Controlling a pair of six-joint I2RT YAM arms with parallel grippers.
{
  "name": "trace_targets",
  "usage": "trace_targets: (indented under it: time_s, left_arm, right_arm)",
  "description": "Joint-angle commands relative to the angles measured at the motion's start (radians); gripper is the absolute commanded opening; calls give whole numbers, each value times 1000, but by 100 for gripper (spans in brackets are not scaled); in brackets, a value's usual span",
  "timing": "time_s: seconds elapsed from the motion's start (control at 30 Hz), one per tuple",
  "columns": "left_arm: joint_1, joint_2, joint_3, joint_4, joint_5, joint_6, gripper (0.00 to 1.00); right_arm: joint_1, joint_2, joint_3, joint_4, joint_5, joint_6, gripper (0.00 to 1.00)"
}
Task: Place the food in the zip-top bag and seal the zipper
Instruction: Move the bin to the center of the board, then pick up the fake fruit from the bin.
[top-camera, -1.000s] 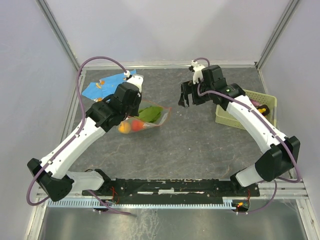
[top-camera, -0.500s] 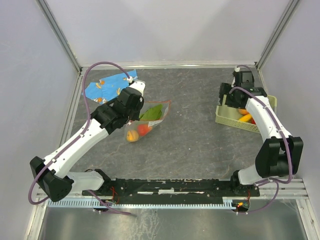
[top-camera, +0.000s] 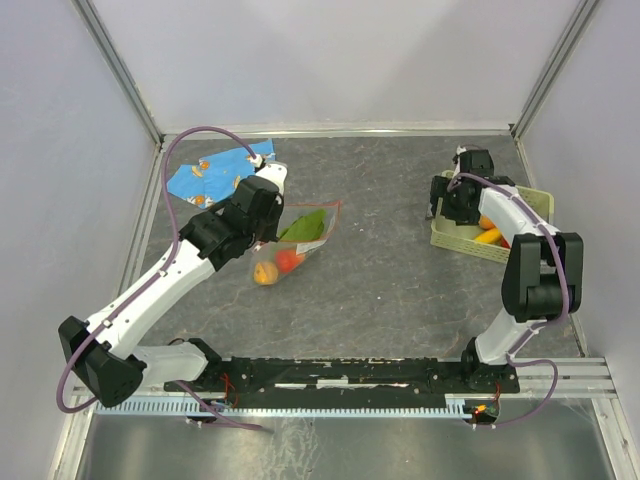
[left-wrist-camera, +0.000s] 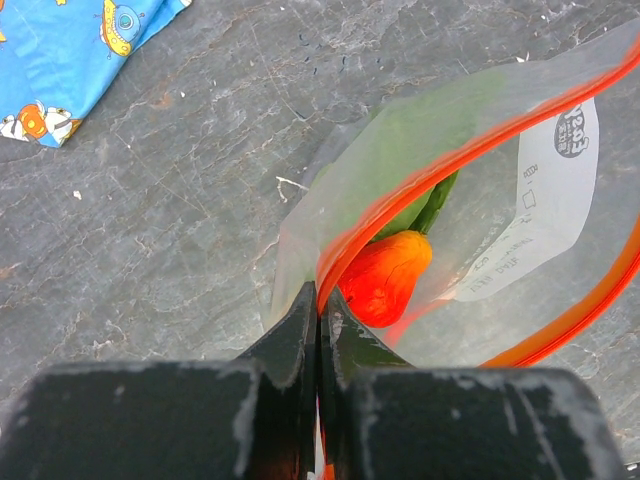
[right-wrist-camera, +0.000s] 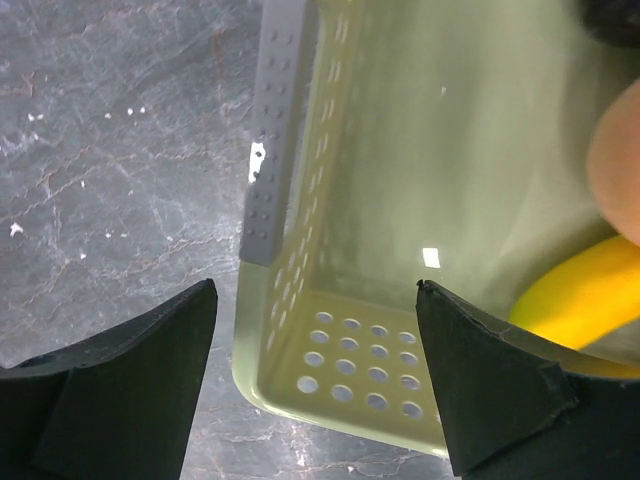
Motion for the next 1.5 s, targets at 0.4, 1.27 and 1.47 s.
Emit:
trace_targets:
  time_s: [0.4,1.27,1.47]
  left_arm:
    - [28,-31,-1,58,48,38,3]
    - [32,-35,-4,58,62,38,3]
    - [33,-34,-10,63,68,40,3]
  right_arm:
    - [163,-10,5,-32,-308,-17,86]
    - [8,-183,-20,-105,70,27,73]
    - [-32,-124,-44,-71,166,54,61]
